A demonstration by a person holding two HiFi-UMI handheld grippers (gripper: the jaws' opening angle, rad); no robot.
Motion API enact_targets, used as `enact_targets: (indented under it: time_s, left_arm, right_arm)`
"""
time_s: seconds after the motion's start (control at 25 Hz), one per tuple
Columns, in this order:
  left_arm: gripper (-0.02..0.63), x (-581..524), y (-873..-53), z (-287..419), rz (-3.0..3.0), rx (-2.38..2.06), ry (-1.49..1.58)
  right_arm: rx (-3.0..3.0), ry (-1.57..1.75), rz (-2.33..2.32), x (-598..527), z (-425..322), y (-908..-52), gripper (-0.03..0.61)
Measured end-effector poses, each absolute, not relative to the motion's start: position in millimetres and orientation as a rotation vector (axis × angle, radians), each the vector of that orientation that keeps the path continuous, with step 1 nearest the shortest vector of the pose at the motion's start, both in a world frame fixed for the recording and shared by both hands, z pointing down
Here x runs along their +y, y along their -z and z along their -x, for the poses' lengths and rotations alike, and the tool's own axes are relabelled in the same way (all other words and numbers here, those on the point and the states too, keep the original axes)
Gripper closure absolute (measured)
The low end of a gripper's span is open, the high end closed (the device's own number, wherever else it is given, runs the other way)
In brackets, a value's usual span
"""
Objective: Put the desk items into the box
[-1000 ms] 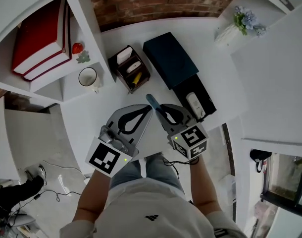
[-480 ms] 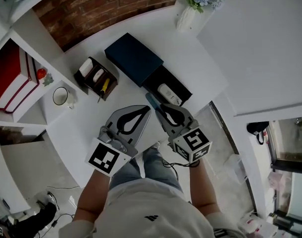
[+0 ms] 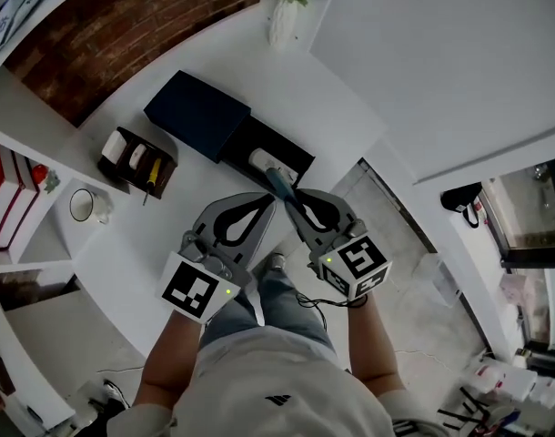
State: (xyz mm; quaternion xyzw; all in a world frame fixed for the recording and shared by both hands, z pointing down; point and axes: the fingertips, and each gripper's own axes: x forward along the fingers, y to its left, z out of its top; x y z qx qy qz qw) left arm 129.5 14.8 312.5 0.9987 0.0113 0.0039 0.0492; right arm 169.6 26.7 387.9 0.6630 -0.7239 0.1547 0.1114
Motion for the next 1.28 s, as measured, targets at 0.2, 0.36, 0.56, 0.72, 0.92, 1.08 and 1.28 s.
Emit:
enact_targets:
  time_s: [0.2,0.36,0.56,0.72,0.92,1.08,1.28]
  left_arm:
    - [0.603,28,-312,-142,-3.050,0.084,-0.015]
    - [0.603,32,-314,-147,-3.052,0.084,-0.031]
    - [0.603,28,-314,-149,-3.053,0.048,-0.039]
    - [0.603,21,-317,-150,-3.060,0.018,-0.052]
    - [0.603,9,-323,-149,-3.050,-0.025,-0.076]
    - [0.603,-3,-327,-149,-3.035,-0.061,-0.080]
    - [0.603,-17,-333,-149,-3.020,-0.094,-0.093]
  right_arm:
    - [-2.104,-0.459,-1.984,39,-183,-387,0.503]
    - [-2.105,-0.469,-1.989,40,-189,-390,0.503]
    - [-2.104,-0.493,-1.970,35,-196,-399,0.503]
    - [-2.099,-0.533,-1.950,27,-203,-412,0.503]
    - [-2.086,-0.581,-1.917,14,-211,-432,0.503]
    - [-2.073,-0.614,-1.880,1,-214,-448,0.503]
    - [-2.050,-0.658,-1.837,-11,-218,-469,0.503]
